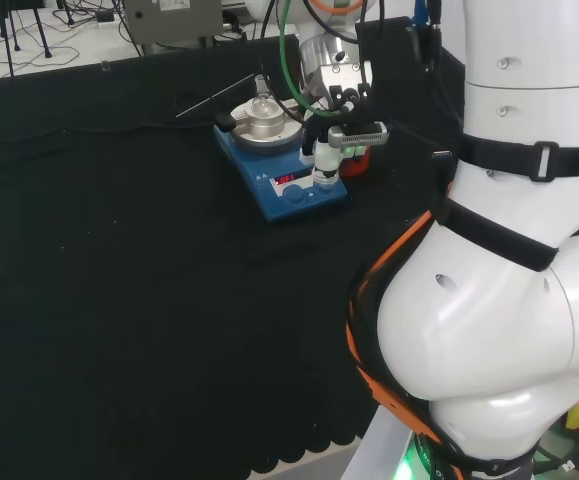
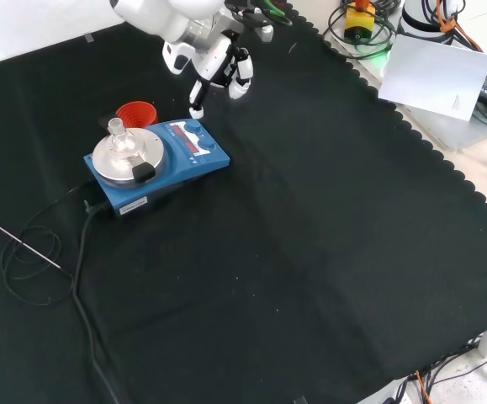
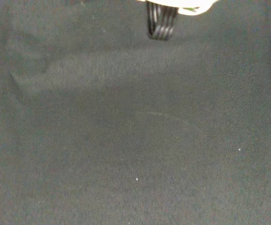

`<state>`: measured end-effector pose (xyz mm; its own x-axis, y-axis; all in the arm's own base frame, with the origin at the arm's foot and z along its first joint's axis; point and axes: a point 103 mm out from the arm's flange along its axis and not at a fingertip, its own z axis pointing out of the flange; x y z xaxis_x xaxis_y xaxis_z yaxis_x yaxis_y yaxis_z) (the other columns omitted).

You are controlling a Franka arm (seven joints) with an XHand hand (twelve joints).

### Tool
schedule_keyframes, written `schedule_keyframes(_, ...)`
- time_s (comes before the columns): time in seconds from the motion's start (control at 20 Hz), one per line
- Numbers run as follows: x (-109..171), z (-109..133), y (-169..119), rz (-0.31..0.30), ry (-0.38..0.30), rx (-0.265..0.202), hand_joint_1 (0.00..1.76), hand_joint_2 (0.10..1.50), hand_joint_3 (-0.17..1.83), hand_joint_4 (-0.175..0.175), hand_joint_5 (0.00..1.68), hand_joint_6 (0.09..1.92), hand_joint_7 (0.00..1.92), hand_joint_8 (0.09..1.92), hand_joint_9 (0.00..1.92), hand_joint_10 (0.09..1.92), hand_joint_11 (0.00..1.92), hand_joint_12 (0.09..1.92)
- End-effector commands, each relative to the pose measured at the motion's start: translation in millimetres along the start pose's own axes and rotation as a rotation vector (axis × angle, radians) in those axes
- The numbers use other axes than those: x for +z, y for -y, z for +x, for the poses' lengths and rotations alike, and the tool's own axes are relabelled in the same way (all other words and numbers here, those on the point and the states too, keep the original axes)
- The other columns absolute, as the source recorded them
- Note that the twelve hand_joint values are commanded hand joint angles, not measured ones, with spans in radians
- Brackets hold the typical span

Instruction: Turn on the heater.

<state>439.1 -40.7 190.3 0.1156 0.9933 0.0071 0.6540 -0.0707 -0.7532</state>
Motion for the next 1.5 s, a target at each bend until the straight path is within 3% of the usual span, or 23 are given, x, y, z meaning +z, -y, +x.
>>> schedule_keyframes(0.05, 7.5, 7.1, -3.1, 0.034, 0.012, -0.018, 1.41, 0.75, 0.96, -0.055, 0.14, 0.35, 1.73, 1.61, 1.84, 1.69, 1.82, 1.70)
schedule_keyframes(0.5, 18.0, 15.4, -9.1, 0.065, 0.022, -0.030, 1.42, 0.75, 0.97, -0.049, 0.18, 0.20, 1.73, 1.61, 1.84, 1.70, 1.81, 1.70)
schedule_keyframes(1.5, 23.4, 18.8, -18.7, 0.105, 0.039, -0.029, 1.42, 0.74, 0.99, -0.044, 0.20, 0.15, 1.73, 1.61, 1.84, 1.70, 1.81, 1.70)
